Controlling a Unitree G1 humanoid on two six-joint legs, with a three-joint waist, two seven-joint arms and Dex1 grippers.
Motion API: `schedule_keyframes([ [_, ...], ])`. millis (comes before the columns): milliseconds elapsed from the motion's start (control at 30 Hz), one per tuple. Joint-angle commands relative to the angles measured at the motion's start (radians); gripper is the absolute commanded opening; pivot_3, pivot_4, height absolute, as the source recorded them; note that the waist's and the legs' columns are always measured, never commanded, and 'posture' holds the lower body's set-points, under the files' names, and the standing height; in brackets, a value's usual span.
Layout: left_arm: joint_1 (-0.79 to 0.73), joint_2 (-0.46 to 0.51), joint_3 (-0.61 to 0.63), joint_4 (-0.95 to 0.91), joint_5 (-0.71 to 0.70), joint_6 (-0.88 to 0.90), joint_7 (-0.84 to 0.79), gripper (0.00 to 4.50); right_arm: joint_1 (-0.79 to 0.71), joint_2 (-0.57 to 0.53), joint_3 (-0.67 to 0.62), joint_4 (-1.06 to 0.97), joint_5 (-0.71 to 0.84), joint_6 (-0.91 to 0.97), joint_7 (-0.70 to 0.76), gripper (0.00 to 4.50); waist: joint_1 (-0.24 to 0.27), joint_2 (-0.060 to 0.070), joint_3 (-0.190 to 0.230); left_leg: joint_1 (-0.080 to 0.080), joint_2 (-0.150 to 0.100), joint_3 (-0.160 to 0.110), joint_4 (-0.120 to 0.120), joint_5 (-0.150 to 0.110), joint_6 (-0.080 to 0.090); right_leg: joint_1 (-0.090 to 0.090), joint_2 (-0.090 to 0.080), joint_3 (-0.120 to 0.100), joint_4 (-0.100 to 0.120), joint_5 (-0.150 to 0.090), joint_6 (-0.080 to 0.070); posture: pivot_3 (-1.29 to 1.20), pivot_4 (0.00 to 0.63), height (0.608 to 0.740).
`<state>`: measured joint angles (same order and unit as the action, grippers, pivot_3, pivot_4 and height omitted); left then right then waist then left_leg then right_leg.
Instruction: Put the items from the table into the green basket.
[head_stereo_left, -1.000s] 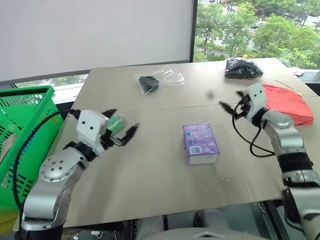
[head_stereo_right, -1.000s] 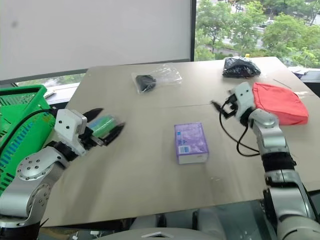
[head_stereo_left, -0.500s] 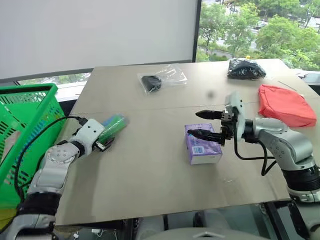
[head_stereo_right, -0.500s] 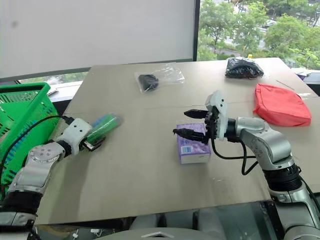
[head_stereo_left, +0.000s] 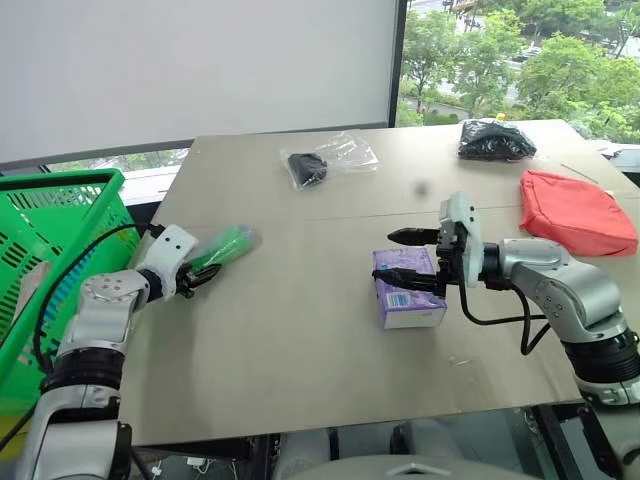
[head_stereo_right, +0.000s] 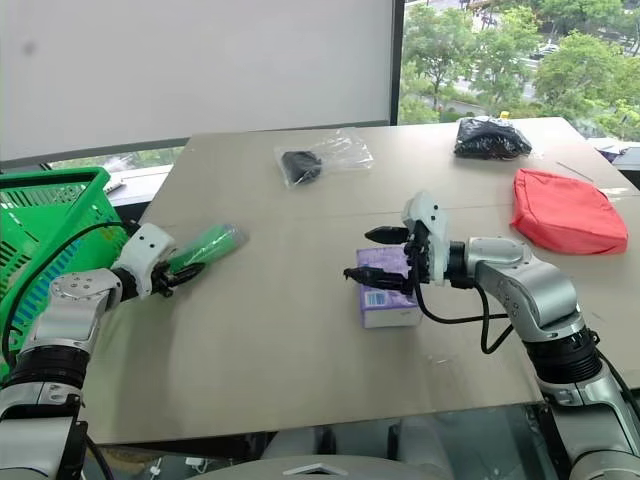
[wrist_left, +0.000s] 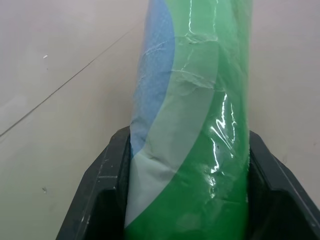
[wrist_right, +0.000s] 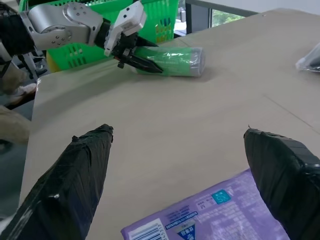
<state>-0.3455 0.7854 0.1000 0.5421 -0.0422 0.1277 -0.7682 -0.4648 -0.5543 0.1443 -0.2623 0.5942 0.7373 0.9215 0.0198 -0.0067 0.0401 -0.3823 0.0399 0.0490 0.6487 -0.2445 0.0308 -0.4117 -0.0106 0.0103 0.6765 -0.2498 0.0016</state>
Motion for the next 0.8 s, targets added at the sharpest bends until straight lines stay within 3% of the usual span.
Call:
schedule_keyframes([
  [33, -0.002, -0.033, 0.051, -0.045, -0.021, -0.015, 0.085, 1.96, -0.053, 0.024, -0.013, -0.026, 0.012, -0.02, 0.003, 4.5, 0.002, 0.0, 0.0, 0.0, 0.0, -0.001, 0.0, 0.0, 0.0, 0.0, 0.0, 0.0, 0.0, 0.0, 0.0, 0.07, 0.0, 0.74],
  [200, -0.072, -0.04, 0.213, -0.199, -0.056, -0.004, 0.293, 1.96, -0.127, 0.102, -0.041, -0.018, 0.07, 0.002, -0.014, 4.5, 0.002, -0.014, 0.004, -0.001, 0.003, -0.003, 0.001, 0.0, 0.0, -0.001, 0.002, -0.001, 0.001, 0.0, -0.001, 0.1, 0.0, 0.74],
  [267, -0.082, -0.004, 0.263, -0.222, -0.04, -0.002, 0.362, 1.96, -0.151, 0.127, -0.046, -0.007, 0.073, -0.031, -0.002, 4.5, -0.001, -0.021, 0.001, -0.005, 0.006, -0.005, 0.001, 0.0, 0.0, -0.003, 0.002, -0.002, 0.001, 0.001, -0.001, 0.11, 0.0, 0.74],
  [367, -0.07, 0.084, 0.345, -0.221, 0.013, 0.022, 0.476, 1.96, -0.19, 0.159, -0.052, 0.025, 0.071, -0.073, 0.007, 4.5, -0.01, -0.022, 0.0, -0.005, 0.008, -0.002, 0.0, -0.001, -0.001, -0.004, 0.0, 0.0, 0.0, 0.001, -0.001, 0.13, 0.0, 0.74],
  [533, -0.025, 0.211, 0.498, -0.102, 0.029, 0.063, 0.603, 1.96, -0.229, 0.192, -0.052, 0.068, 0.07, -0.104, 0.022, 4.5, -0.006, -0.022, 0.001, -0.004, 0.008, 0.0, -0.002, -0.002, -0.004, -0.005, -0.003, 0.0, -0.002, 0.0, -0.001, 0.15, 0.0, 0.74],
  [733, 0.092, 0.283, 0.495, 0.078, 0.058, -0.005, 0.594, 1.96, -0.237, 0.212, -0.039, 0.079, 0.056, -0.12, 0.023, 4.5, 0.024, -0.025, -0.002, -0.004, 0.006, -0.001, -0.003, -0.002, -0.004, -0.005, -0.009, -0.007, -0.002, 0.0, -0.001, 0.15, 0.0, 0.74],
  [767, 0.091, 0.274, 0.5, 0.1, 0.035, -0.019, 0.576, 2.9, -0.237, 0.216, -0.039, 0.077, 0.054, -0.119, 0.02, 4.5, 0.028, -0.027, -0.003, -0.005, 0.006, -0.002, -0.003, -0.002, -0.004, -0.005, -0.009, -0.009, -0.002, 0.0, -0.002, 0.15, 0.0, 0.74],
  [800, 0.084, 0.265, 0.5, 0.115, 0.015, -0.031, 0.558, 3.16, -0.238, 0.217, -0.039, 0.076, 0.053, -0.119, 0.018, 4.5, 0.032, -0.027, -0.003, -0.005, 0.007, -0.003, -0.003, -0.002, -0.005, -0.004, -0.01, -0.009, -0.002, 0.0, -0.002, 0.15, 0.0, 0.74],
])
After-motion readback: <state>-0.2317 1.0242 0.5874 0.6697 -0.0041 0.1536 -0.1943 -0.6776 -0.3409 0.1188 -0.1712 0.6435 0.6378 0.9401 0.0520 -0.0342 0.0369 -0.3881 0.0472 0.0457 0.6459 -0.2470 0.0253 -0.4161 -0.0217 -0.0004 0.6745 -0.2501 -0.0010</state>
